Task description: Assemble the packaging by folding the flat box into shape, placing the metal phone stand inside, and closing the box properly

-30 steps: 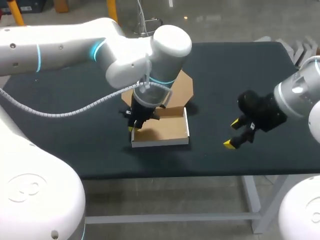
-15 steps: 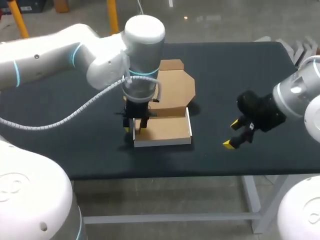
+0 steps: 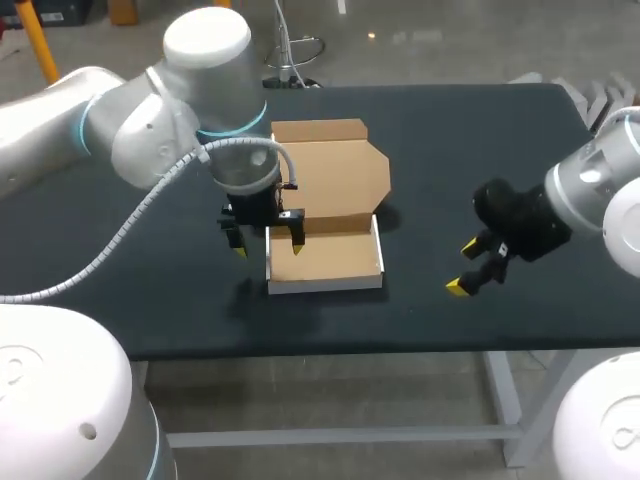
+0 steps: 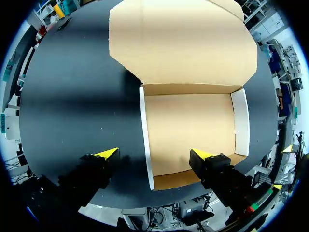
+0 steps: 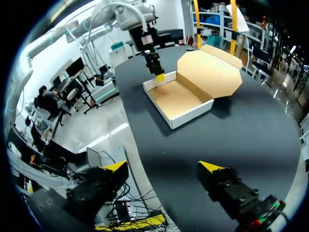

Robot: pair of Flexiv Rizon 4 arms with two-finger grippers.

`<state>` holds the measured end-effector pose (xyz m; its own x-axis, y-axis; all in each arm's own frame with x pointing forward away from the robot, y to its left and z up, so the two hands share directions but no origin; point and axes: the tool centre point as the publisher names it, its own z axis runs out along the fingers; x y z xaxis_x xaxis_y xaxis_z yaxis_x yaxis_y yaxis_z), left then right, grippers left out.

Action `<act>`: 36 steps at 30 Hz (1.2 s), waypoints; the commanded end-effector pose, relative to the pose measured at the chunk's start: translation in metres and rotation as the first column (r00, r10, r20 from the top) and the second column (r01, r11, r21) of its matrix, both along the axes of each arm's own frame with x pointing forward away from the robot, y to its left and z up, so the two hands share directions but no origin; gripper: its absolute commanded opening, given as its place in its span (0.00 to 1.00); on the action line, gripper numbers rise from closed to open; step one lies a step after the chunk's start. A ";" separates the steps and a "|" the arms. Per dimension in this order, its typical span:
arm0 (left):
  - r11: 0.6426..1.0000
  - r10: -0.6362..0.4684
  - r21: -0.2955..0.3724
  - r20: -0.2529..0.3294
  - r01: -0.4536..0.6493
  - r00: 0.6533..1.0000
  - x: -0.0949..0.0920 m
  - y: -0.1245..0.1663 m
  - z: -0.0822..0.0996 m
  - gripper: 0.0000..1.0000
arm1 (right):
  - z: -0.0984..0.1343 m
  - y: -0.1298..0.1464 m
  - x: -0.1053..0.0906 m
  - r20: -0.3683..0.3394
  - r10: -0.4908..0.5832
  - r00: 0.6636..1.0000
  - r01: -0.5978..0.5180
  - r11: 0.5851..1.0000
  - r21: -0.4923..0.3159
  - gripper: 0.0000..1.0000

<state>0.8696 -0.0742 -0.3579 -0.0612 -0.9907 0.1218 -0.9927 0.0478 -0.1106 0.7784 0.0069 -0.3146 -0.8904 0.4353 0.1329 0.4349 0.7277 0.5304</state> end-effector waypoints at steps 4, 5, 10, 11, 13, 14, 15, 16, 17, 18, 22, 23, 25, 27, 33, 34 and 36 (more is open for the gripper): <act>0.943 -0.088 -0.310 0.120 0.121 0.989 -0.048 0.025 0.058 1.00 | 0.002 -0.005 0.003 -0.014 -0.017 1.000 0.017 1.000 0.011 1.00; 0.937 -0.095 -0.324 0.126 0.131 0.987 -0.053 0.027 0.063 1.00 | 0.002 -0.005 0.003 -0.016 -0.022 1.000 0.022 1.000 0.012 1.00; 0.919 -0.110 -0.362 0.140 0.154 0.984 -0.073 0.041 0.085 1.00 | 0.005 -0.007 0.005 -0.039 -0.064 0.997 0.064 0.998 0.004 1.00; 0.919 -0.110 -0.362 0.140 0.154 0.984 -0.077 0.044 0.089 1.00 | 0.006 -0.007 0.005 -0.044 -0.080 0.996 0.079 0.997 -0.003 1.00; 0.920 -0.107 -0.360 0.142 0.152 0.984 -0.084 0.051 0.096 1.00 | 0.008 -0.007 0.005 -0.049 -0.094 0.994 0.094 0.996 -0.005 1.00; 0.922 -0.105 -0.357 0.142 0.149 0.984 -0.088 0.054 0.099 1.00 | 0.008 -0.008 0.004 -0.058 -0.109 0.992 0.109 0.994 -0.008 1.00; 0.923 -0.103 -0.356 0.144 0.148 0.984 -0.091 0.058 0.102 1.00 | 0.009 -0.009 0.004 -0.059 -0.118 0.991 0.117 0.993 -0.009 1.00; 0.922 -0.103 -0.357 0.144 0.148 0.984 -0.093 0.062 0.104 1.00 | 0.010 -0.010 0.004 -0.065 -0.126 0.990 0.126 0.992 -0.002 1.00; 0.921 -0.103 -0.359 0.145 0.149 0.984 -0.096 0.066 0.107 1.00 | 0.011 -0.011 0.004 -0.078 -0.144 0.986 0.144 0.990 -0.001 1.00; 0.920 -0.107 -0.360 0.149 0.155 0.983 -0.099 0.069 0.110 1.00 | 0.011 -0.012 0.004 -0.083 -0.155 0.984 0.156 0.988 -0.002 1.00; 0.912 -0.124 -0.369 0.163 0.177 0.979 -0.111 0.078 0.118 1.00 | 0.014 -0.015 0.001 -0.093 -0.177 0.980 0.179 0.984 0.014 1.00; 0.914 -0.120 -0.365 0.172 0.176 0.978 -0.113 0.080 0.120 1.00 | 0.015 -0.016 0.000 -0.097 -0.187 0.978 0.189 0.982 0.016 1.00; 0.919 -0.109 -0.356 0.181 0.169 0.977 -0.118 0.083 0.124 1.00 | 0.016 -0.019 -0.002 -0.107 -0.213 0.971 0.216 0.976 0.015 1.00; 0.922 -0.103 -0.350 0.184 0.163 0.978 -0.123 0.086 0.127 1.00 | 0.017 -0.021 -0.005 -0.117 -0.229 0.966 0.233 0.972 0.018 1.00; 0.946 -0.049 -0.307 0.173 0.101 0.984 -0.136 0.091 0.139 1.00 | 0.024 -0.031 -0.012 -0.160 -0.317 0.935 0.321 0.947 0.004 1.00; 0.949 -0.047 -0.302 0.163 0.095 0.986 -0.137 0.092 0.142 1.00 | 0.026 -0.032 -0.013 -0.170 -0.336 0.926 0.341 0.940 -0.002 1.00; 0.960 -0.020 -0.275 0.150 0.061 0.988 -0.140 0.094 0.145 1.00 | 0.028 -0.036 -0.015 -0.175 -0.367 0.914 0.370 0.929 -0.016 1.00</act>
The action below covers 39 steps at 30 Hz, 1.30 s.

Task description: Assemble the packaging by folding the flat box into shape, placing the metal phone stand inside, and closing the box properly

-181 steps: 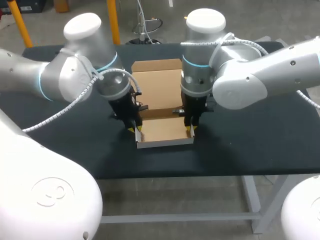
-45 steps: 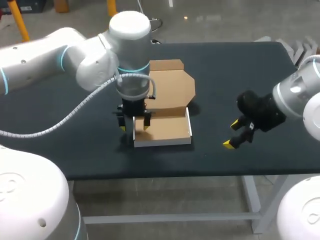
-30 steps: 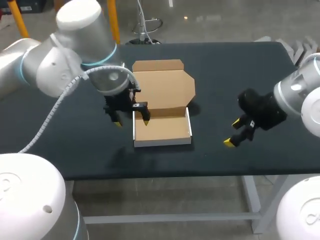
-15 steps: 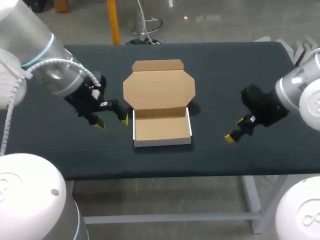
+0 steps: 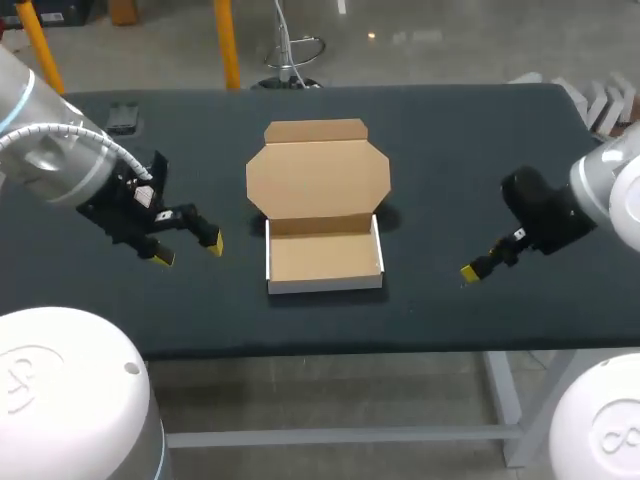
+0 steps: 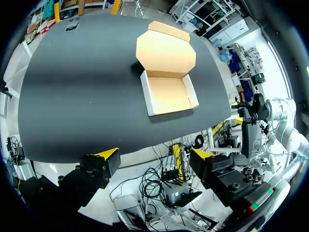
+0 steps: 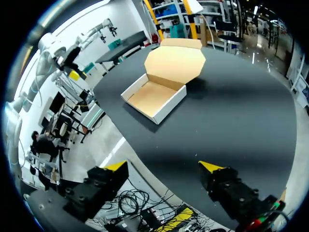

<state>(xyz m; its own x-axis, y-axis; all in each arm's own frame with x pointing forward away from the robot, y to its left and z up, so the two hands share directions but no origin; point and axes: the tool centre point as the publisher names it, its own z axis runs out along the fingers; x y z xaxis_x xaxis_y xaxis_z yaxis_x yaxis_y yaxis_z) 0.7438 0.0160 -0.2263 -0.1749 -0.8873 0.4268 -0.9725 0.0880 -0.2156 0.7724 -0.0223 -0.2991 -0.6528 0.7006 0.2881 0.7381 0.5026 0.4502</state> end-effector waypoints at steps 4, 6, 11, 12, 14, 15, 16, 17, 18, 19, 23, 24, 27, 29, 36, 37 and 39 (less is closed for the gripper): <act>0.992 0.089 0.092 0.020 -0.091 0.996 -0.019 0.008 0.019 1.00 | 0.020 -0.014 -0.012 -0.029 -0.127 0.991 0.125 0.989 -0.074 1.00; 0.986 0.118 0.121 0.009 -0.119 0.993 -0.022 0.010 0.020 1.00 | 0.024 -0.019 -0.012 -0.031 -0.169 0.985 0.165 0.982 -0.094 1.00; 0.968 0.172 0.190 -0.016 -0.166 0.985 -0.026 0.015 0.024 1.00 | 0.033 -0.030 -0.013 -0.047 -0.245 0.969 0.237 0.962 -0.134 1.00; 0.963 0.183 0.207 -0.023 -0.175 0.983 -0.026 0.017 0.024 1.00 | 0.035 -0.032 -0.013 -0.048 -0.256 0.966 0.247 0.959 -0.142 1.00; 0.954 0.201 0.229 -0.020 -0.191 0.979 -0.028 0.018 0.026 1.00 | 0.038 -0.034 -0.013 -0.049 -0.266 0.963 0.256 0.955 -0.150 1.00; 0.950 0.210 0.240 -0.021 -0.199 0.977 -0.029 0.019 0.027 1.00 | 0.038 -0.035 -0.014 -0.054 -0.281 0.958 0.269 0.949 -0.164 1.00; 0.947 0.224 0.243 -0.025 -0.211 0.974 -0.030 0.021 0.029 1.00 | 0.039 -0.035 -0.014 -0.059 -0.298 0.953 0.284 0.942 -0.177 1.00; 0.944 0.230 0.248 -0.026 -0.217 0.973 -0.031 0.021 0.030 1.00 | 0.040 -0.037 -0.013 -0.058 -0.306 0.950 0.291 0.939 -0.181 1.00; 0.941 0.239 0.254 -0.027 -0.224 0.971 -0.032 0.022 0.032 1.00 | 0.040 -0.038 -0.014 -0.063 -0.318 0.946 0.302 0.935 -0.187 1.00; 0.938 0.247 0.257 -0.028 -0.232 0.969 -0.033 0.024 0.033 1.00 | 0.041 -0.040 -0.014 -0.064 -0.340 0.938 0.322 0.926 -0.199 1.00; 0.932 0.264 0.266 -0.026 -0.247 0.964 -0.035 0.028 0.042 1.00 | 0.046 -0.046 -0.015 -0.070 -0.375 0.925 0.353 0.911 -0.214 1.00; 0.928 0.273 0.269 -0.025 -0.257 0.962 -0.035 0.029 0.044 1.00 | 0.047 -0.047 -0.015 -0.070 -0.380 0.922 0.359 0.909 -0.214 1.00; 0.924 0.286 0.271 -0.027 -0.269 0.958 -0.035 0.031 0.048 1.00 | 0.051 -0.050 -0.016 -0.067 -0.394 0.917 0.371 0.902 -0.220 1.00; 0.923 0.290 0.274 -0.027 -0.272 0.957 -0.036 0.032 0.051 1.00 | 0.052 -0.051 -0.016 -0.067 -0.398 0.915 0.375 0.900 -0.223 1.00; 0.914 0.313 0.283 -0.031 -0.291 0.949 -0.037 0.034 0.056 1.00 | 0.054 -0.058 -0.015 -0.087 -0.438 0.894 0.412 0.884 -0.222 1.00; 0.913 0.314 0.284 -0.031 -0.293 0.949 -0.037 0.034 0.056 1.00 | 0.054 -0.059 -0.014 -0.093 -0.450 0.888 0.423 0.880 -0.215 1.00; 0.910 0.320 0.288 -0.030 -0.298 0.947 -0.037 0.034 0.056 1.00 | 0.056 -0.061 -0.013 -0.103 -0.466 0.879 0.439 0.874 -0.208 1.00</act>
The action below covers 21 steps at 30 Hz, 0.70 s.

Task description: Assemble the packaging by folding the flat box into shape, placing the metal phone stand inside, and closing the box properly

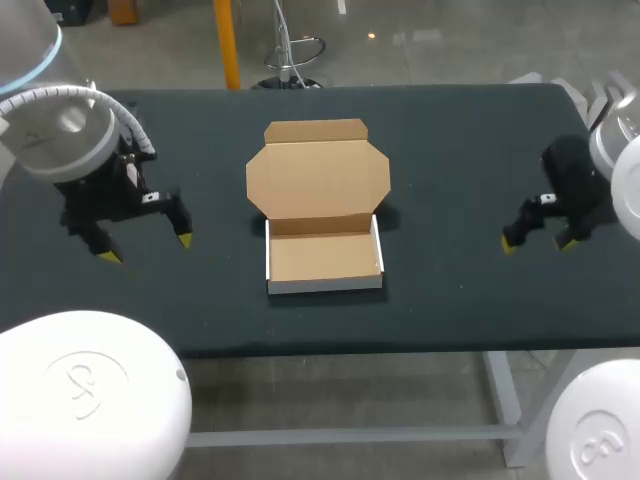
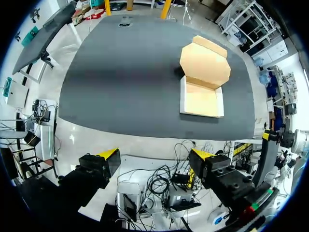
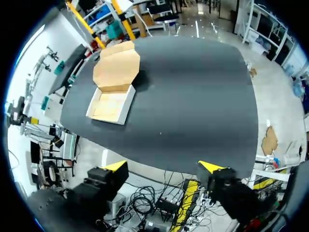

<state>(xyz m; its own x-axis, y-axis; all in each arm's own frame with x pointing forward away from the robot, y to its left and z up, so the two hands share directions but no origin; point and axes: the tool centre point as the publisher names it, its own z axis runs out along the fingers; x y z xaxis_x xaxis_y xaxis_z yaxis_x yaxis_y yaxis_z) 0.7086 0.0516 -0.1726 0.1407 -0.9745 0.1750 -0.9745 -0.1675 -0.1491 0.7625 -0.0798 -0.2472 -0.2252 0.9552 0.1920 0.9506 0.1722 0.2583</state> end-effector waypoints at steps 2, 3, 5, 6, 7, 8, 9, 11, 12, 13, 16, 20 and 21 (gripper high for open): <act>1.000 0.015 0.022 0.000 -0.015 1.000 -0.003 -0.002 0.001 1.00 | 0.005 -0.005 -0.001 -0.011 -0.028 1.000 0.028 1.000 0.009 1.00; 1.000 0.016 0.022 -0.002 -0.015 1.000 -0.003 -0.002 0.001 1.00 | 0.006 -0.006 -0.001 -0.013 -0.029 0.999 0.029 1.000 0.009 1.00; 0.999 0.024 0.026 -0.004 -0.024 1.000 -0.002 -0.001 0.000 1.00 | 0.007 -0.007 0.000 -0.017 -0.034 0.999 0.034 0.999 0.004 1.00; 0.999 0.027 0.026 -0.006 -0.027 1.000 -0.002 0.000 0.000 1.00 | 0.008 -0.007 0.000 -0.018 -0.036 0.999 0.036 0.999 0.001 1.00; 0.999 0.032 0.029 -0.009 -0.031 0.999 -0.002 0.000 0.000 1.00 | 0.010 -0.007 0.001 -0.019 -0.037 0.999 0.037 0.999 -0.003 1.00; 0.999 0.035 0.031 -0.010 -0.035 0.999 -0.002 0.000 0.000 1.00 | 0.011 -0.007 0.001 -0.022 -0.041 0.999 0.040 0.999 -0.015 1.00; 0.999 0.038 0.033 -0.012 -0.037 0.999 -0.003 0.001 0.000 1.00 | 0.011 -0.006 0.001 -0.022 -0.042 0.999 0.042 0.999 -0.018 1.00; 0.998 0.043 0.037 -0.015 -0.043 0.999 -0.002 0.002 -0.001 1.00 | 0.012 -0.006 0.001 -0.025 -0.045 0.999 0.044 0.999 -0.025 1.00; 0.998 0.047 0.037 -0.017 -0.046 0.999 -0.002 0.002 -0.002 1.00 | 0.013 -0.006 0.001 -0.028 -0.049 0.998 0.048 0.998 -0.027 1.00; 0.998 0.053 0.039 -0.017 -0.053 0.998 -0.002 0.003 -0.003 1.00 | 0.013 -0.007 0.002 -0.035 -0.063 0.997 0.062 0.998 -0.027 1.00; 0.997 0.063 0.035 -0.016 -0.062 0.998 0.000 0.005 -0.005 1.00 | 0.013 -0.007 0.002 -0.038 -0.069 0.997 0.067 0.997 -0.030 1.00; 0.997 0.071 0.028 -0.004 -0.071 0.997 0.003 0.006 -0.011 1.00 | 0.013 -0.007 0.002 -0.038 -0.069 0.997 0.067 0.997 -0.030 1.00; 0.997 0.077 0.031 -0.005 -0.077 0.997 0.005 0.006 -0.014 1.00 | 0.013 -0.007 0.002 -0.038 -0.069 0.997 0.067 0.997 -0.030 1.00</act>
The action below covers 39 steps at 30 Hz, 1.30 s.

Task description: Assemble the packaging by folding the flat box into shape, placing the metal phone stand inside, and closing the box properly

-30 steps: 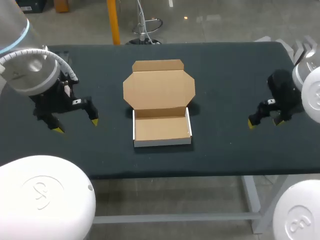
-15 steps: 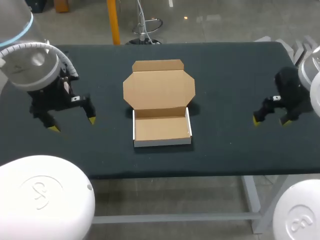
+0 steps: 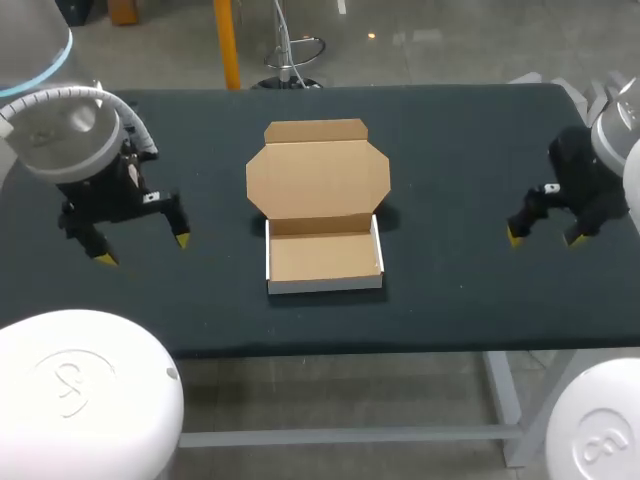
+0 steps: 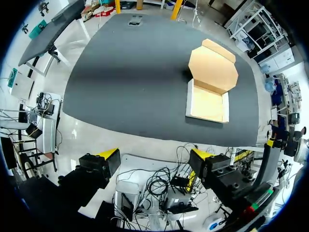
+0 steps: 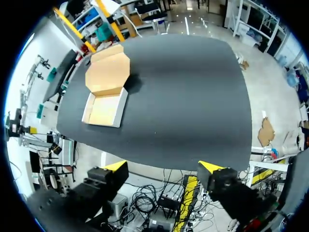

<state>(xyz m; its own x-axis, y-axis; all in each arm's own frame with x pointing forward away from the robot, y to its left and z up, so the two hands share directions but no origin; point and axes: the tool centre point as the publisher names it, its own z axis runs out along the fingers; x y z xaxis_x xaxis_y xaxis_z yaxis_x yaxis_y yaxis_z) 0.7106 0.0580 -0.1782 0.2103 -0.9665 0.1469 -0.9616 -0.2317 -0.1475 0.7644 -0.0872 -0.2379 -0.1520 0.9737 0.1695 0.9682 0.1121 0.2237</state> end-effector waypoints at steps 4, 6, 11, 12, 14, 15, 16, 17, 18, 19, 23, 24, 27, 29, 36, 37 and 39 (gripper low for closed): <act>0.999 0.030 0.016 0.000 -0.030 1.000 0.014 0.005 -0.021 1.00 | 0.003 0.000 0.000 -0.007 0.002 1.000 -0.002 1.000 0.001 1.00; 0.999 0.045 0.011 -0.009 -0.045 0.999 0.023 0.008 -0.027 1.00 | 0.003 0.000 0.000 -0.007 0.002 1.000 -0.002 1.000 0.001 1.00; 0.999 0.048 0.005 -0.028 -0.048 0.998 0.045 0.018 -0.043 1.00 | 0.003 0.000 0.000 -0.007 0.002 1.000 -0.002 1.000 0.001 1.00; 0.999 0.050 0.009 -0.030 -0.050 0.998 0.050 0.020 -0.047 1.00 | 0.003 0.000 0.000 -0.007 0.002 1.000 -0.002 1.000 0.001 1.00; 0.999 0.050 0.013 -0.031 -0.050 0.998 0.057 0.023 -0.054 1.00 | 0.003 0.000 0.000 -0.007 0.002 1.000 -0.002 1.000 0.001 1.00; 0.999 0.049 0.015 -0.032 -0.048 0.998 0.061 0.025 -0.058 1.00 | 0.003 0.000 0.000 -0.007 0.002 1.000 -0.002 1.000 0.001 1.00; 0.999 0.047 0.015 -0.038 -0.047 0.998 0.065 0.027 -0.061 1.00 | 0.003 0.000 0.000 -0.007 0.002 1.000 -0.002 1.000 0.001 1.00; 0.999 0.049 0.015 -0.041 -0.048 0.998 0.069 0.029 -0.065 1.00 | 0.003 0.000 0.000 -0.007 0.002 1.000 -0.002 1.000 0.001 1.00; 0.999 0.049 0.020 -0.045 -0.048 0.998 0.073 0.031 -0.069 1.00 | 0.003 0.000 0.000 -0.007 0.002 1.000 -0.002 1.000 0.001 1.00; 0.999 0.049 0.020 -0.050 -0.048 0.998 0.077 0.033 -0.073 1.00 | 0.003 0.000 0.000 -0.007 0.002 1.000 -0.002 1.000 0.001 1.00; 0.998 0.054 0.031 -0.070 -0.052 0.996 0.092 0.040 -0.085 1.00 | 0.003 0.000 0.000 -0.007 0.002 1.000 -0.002 1.000 0.001 1.00; 0.998 0.054 0.028 -0.077 -0.052 0.996 0.095 0.042 -0.088 1.00 | 0.003 0.000 0.000 -0.007 0.002 1.000 -0.002 1.000 0.001 1.00; 0.998 0.058 0.033 -0.090 -0.055 0.994 0.110 0.049 -0.096 1.00 | 0.003 0.000 0.000 -0.007 0.002 1.000 -0.002 1.000 0.001 1.00; 0.998 0.057 0.033 -0.100 -0.054 0.993 0.119 0.053 -0.102 1.00 | 0.003 0.000 0.000 -0.007 0.002 1.000 -0.002 1.000 0.001 1.00; 0.998 0.050 0.031 -0.141 -0.046 0.989 0.148 0.066 -0.121 1.00 | 0.003 0.000 0.000 -0.007 0.002 1.000 -0.002 1.000 0.001 1.00; 0.999 0.049 0.029 -0.149 -0.045 0.988 0.156 0.069 -0.124 1.00 | 0.003 0.000 0.000 -0.007 0.002 1.000 -0.002 1.000 0.001 1.00; 0.999 0.049 0.029 -0.149 -0.045 0.988 0.156 0.069 -0.124 1.00 | 0.003 0.000 0.000 -0.007 0.002 1.000 -0.002 1.000 0.001 1.00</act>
<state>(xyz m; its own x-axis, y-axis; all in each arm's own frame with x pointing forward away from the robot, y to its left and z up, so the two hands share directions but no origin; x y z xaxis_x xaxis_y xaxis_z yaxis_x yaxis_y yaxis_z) 0.8528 0.1276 -0.2961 0.2729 -0.9575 0.0931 -0.9542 -0.2817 -0.1005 0.7647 -0.0876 -0.2378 -0.1527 0.9732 0.1720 0.9684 0.1126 0.2227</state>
